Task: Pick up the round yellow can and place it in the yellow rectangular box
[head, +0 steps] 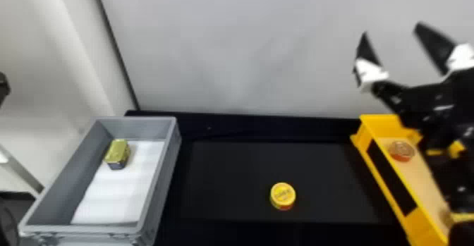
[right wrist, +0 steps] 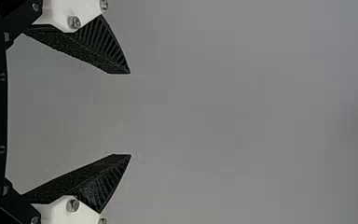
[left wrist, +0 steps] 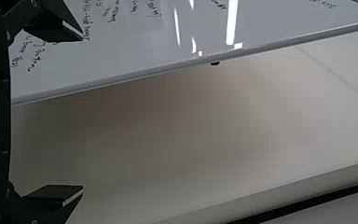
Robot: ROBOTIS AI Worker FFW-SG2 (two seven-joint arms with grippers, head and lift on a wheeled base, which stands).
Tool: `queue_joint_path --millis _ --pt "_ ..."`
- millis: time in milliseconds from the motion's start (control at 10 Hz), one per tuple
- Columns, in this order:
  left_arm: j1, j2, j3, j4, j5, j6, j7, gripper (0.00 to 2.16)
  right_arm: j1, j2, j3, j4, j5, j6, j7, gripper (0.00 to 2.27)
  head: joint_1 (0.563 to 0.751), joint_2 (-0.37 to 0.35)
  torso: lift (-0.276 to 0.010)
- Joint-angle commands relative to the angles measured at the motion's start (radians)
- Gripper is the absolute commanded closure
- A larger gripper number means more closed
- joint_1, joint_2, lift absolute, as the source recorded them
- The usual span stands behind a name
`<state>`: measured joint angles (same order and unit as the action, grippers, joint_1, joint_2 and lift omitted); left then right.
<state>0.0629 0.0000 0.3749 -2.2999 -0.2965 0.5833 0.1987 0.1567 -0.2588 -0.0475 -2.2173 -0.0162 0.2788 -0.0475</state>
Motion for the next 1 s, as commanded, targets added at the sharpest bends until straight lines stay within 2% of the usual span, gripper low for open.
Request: queue_joint_path --millis 0,300,600,900 --pt "-0.002 -0.003 0.001 0.002 -0.001 0.003 -0.002 0.12 0.063 -0.002 0.063 0.047 -0.061 -0.012 0.038 0.18 0.694 0.014 -0.09" --pt "-0.003 -0.003 0.001 0.005 -0.001 0.004 -0.002 0.12 0.133 -0.004 0.106 0.088 -0.076 -0.015 0.103 0.18 0.694 0.014 -0.09" --pt "-0.003 -0.003 0.003 0.005 -0.001 0.006 -0.004 0.12 0.195 -0.004 0.123 0.108 -0.042 0.01 0.144 0.18 0.694 0.014 -0.09" --pt "-0.003 -0.003 0.006 0.005 -0.001 0.009 -0.007 0.12 0.242 -0.014 0.135 0.117 -0.015 0.047 0.155 0.09 0.694 0.014 -0.09"
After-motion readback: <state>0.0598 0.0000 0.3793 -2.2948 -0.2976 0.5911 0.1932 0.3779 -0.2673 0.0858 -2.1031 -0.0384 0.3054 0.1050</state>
